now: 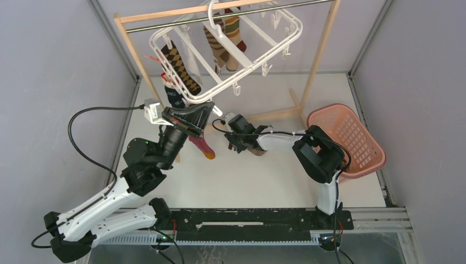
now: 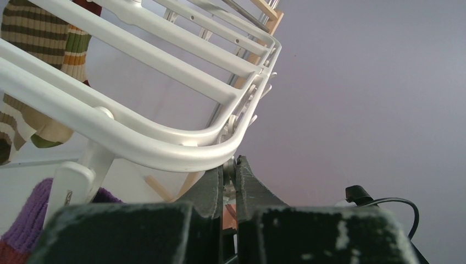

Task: Clip the socks to the hanger
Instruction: Pick up the sock at the center of the board.

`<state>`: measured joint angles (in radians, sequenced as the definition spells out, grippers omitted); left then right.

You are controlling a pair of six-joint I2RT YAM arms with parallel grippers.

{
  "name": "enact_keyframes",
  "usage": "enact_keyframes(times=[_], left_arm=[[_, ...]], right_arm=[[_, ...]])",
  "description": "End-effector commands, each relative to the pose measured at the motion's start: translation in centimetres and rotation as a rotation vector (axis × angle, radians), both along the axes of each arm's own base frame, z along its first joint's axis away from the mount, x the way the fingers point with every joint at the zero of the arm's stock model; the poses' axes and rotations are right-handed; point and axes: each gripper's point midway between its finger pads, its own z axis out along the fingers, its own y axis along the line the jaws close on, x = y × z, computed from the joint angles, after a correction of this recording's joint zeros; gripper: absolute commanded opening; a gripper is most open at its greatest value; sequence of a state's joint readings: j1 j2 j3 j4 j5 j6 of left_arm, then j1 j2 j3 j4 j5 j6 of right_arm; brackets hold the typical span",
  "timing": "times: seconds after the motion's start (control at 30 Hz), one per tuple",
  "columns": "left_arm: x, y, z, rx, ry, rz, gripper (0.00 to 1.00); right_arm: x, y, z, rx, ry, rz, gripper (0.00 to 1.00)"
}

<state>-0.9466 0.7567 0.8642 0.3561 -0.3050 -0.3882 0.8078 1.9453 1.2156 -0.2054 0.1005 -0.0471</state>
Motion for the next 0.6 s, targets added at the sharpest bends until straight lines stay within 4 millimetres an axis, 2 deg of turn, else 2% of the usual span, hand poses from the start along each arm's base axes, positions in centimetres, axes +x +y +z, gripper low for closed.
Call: enact_keyframes(times=[0.0, 0.13, 0.27, 0.43, 0.57], left_arm=[[-0.2, -0.5, -1.8, 0.056, 0.009, -0.013, 0.00], [-0.3, -0.4, -1.8, 0.052, 0.008, -0.014, 0.00], [-0.4, -0.2, -1.7, 0.047, 0.007, -0.013, 0.00], [-0.5, -0.2, -1.8, 0.046, 0.008, -0.017, 0.00], [-0.5, -0.2, -1.7, 0.045, 0.008, -0.020, 0.00]], right_arm=[[-0.6, -0.9, -2.0, -0.102, 0.001, -0.007, 0.44], [-1.0, -0.6, -2.2, -0.027, 0.052, -0.016, 0.27], [-0.9, -0.9, -1.4, 0.088, 0.109, -0.034, 0.00], [0.1, -2.5, 1.5, 0.123, 0.025, -0.090, 0.00], [0.6, -3.6, 6.2, 0.165, -0.106, -0.145, 0.00]])
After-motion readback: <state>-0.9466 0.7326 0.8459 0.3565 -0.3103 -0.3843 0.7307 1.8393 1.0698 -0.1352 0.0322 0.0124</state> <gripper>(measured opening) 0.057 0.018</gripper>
